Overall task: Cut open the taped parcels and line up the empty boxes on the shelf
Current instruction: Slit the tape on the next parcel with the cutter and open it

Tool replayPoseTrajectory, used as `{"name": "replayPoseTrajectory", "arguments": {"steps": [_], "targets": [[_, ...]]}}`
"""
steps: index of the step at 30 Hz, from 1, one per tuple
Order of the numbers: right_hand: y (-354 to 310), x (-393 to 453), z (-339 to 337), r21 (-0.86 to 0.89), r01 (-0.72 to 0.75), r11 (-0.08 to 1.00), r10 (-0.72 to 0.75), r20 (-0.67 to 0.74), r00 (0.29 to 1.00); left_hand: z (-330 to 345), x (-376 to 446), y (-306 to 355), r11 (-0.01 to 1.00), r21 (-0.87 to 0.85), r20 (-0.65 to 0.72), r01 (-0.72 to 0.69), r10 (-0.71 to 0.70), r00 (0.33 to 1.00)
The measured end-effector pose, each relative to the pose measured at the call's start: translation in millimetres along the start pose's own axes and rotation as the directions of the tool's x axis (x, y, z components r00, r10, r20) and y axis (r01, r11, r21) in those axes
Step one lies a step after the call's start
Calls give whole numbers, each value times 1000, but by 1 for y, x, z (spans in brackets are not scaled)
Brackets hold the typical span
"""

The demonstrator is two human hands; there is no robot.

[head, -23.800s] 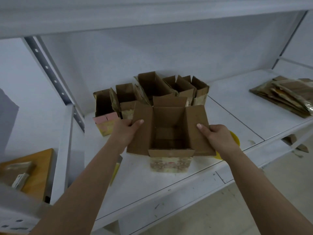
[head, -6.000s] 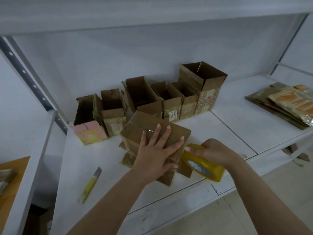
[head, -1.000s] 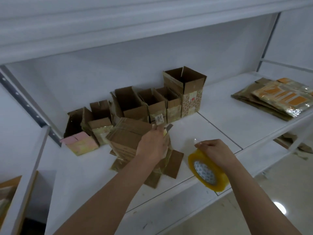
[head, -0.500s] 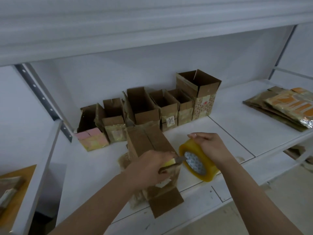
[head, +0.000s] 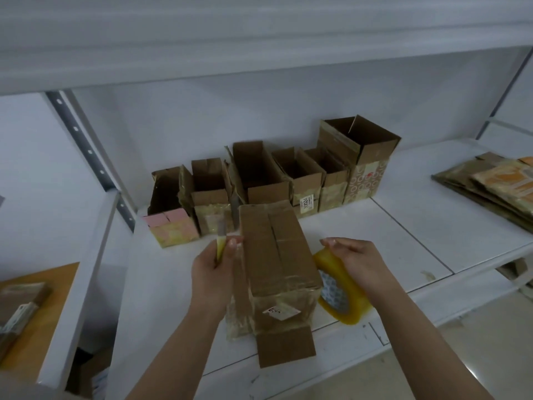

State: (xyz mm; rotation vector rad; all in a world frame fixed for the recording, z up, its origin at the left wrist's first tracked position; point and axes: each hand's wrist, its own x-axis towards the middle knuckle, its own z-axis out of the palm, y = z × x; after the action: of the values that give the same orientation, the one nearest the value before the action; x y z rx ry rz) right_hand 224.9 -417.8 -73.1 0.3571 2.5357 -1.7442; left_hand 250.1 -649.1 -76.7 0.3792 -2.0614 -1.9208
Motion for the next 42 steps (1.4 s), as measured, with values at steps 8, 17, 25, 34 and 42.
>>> {"name": "replayPoseTrajectory", "arguments": {"steps": [8,17,25,34,42], "targets": [[-13,-11,-19,-192,25,981,-29,-18,999,22,13,8,1000,-20,314,-13,18,949],[2,-17,-15,-121,-57,991,45,-95,994,28,39,0,989,141,427,-54,-12,904],[-36,-29,-44,-50,3,999,-13,-205,979,18,44,-3,992,102,271,-67,37,962],[-34,-32,-37,-96,15,995,-27,-124,992,-41,38,-77,319,948,94,1,-283,955],[-44,-39,-49,-120,77,990,-87,-82,993,26,2,72,838,316,328,-444,343,880]]}}
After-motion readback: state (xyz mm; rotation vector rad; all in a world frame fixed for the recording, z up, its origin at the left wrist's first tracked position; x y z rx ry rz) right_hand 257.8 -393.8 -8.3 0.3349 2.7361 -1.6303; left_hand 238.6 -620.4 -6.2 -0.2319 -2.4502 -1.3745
